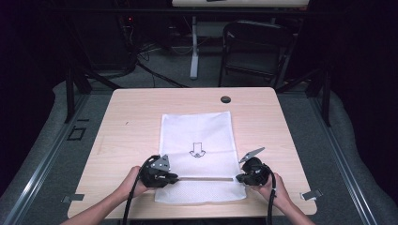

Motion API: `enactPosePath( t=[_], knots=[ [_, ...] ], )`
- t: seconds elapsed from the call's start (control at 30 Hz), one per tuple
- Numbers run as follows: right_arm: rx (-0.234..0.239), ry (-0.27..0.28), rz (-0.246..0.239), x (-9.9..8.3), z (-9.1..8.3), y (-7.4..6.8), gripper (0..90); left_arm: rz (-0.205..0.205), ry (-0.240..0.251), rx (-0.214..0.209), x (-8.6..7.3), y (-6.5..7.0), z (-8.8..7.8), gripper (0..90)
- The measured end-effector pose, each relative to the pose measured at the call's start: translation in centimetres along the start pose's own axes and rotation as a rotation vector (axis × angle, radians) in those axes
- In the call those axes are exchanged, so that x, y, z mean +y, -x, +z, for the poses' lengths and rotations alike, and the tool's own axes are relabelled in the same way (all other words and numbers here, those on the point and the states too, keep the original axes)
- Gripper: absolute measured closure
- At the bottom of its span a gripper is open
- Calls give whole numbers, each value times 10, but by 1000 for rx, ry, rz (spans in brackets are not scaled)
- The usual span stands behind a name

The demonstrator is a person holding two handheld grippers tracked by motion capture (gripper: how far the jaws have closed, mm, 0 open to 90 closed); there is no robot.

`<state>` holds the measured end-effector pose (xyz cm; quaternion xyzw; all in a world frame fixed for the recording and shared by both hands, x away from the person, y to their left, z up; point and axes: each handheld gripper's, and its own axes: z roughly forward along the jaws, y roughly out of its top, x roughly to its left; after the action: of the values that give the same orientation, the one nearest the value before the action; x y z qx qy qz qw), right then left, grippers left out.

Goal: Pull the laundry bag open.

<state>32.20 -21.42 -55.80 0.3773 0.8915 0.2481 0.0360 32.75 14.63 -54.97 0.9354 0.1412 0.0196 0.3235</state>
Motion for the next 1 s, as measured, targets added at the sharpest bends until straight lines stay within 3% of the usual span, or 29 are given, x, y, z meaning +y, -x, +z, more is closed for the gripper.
enactPosePath(
  t=[0.47,0.8,1.0],
  knots=[
    [1,-3,14,0,0,0,900,-40,-2,14,-15,-5,-10,819],
    [-12,-12,3,1,0,-1,900,-36,-17,17,-16,-5,-12,819],
    [-8,-9,11,0,0,-1,900,-65,-39,56,-27,-10,-20,819]
  ],
)
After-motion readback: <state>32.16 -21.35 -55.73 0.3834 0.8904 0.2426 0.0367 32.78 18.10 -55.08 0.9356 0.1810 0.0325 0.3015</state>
